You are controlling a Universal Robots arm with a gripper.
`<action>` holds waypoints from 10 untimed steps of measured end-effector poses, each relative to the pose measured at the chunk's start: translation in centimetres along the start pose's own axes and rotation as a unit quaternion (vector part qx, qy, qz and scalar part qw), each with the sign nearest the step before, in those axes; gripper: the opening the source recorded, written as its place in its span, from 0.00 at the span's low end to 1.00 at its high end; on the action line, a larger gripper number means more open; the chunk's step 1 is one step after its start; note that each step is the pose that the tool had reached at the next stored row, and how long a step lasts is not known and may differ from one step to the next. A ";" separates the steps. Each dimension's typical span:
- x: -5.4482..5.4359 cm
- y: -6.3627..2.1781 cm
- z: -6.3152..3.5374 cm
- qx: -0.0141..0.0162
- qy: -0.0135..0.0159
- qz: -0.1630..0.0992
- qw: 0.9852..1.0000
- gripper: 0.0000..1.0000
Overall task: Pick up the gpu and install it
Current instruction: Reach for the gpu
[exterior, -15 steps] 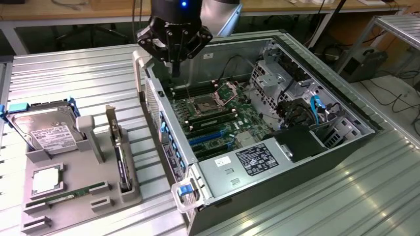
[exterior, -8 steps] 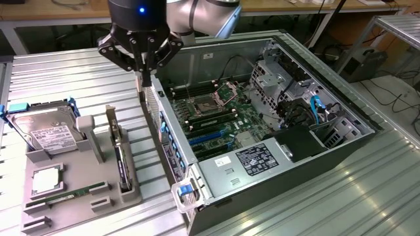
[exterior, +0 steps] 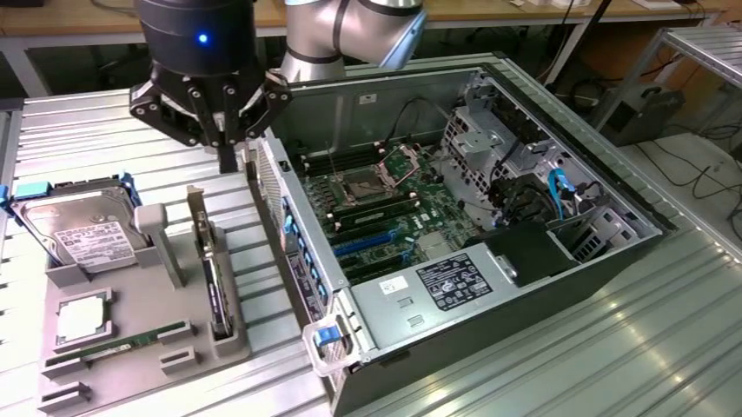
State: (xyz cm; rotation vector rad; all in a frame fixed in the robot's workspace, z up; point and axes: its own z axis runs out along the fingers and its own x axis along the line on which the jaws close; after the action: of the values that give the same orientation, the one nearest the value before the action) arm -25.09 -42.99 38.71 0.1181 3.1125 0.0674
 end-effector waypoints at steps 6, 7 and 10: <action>1.3 -1.03 0.63 0.000 0.000 0.000 1.000 0.11; 1.5 -1.17 0.74 0.001 0.000 0.000 1.000 0.11; 2.1 -1.59 1.08 0.001 0.000 0.000 1.000 0.11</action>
State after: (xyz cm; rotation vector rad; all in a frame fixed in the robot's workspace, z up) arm -27.29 -44.36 37.51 0.1180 3.1136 0.0637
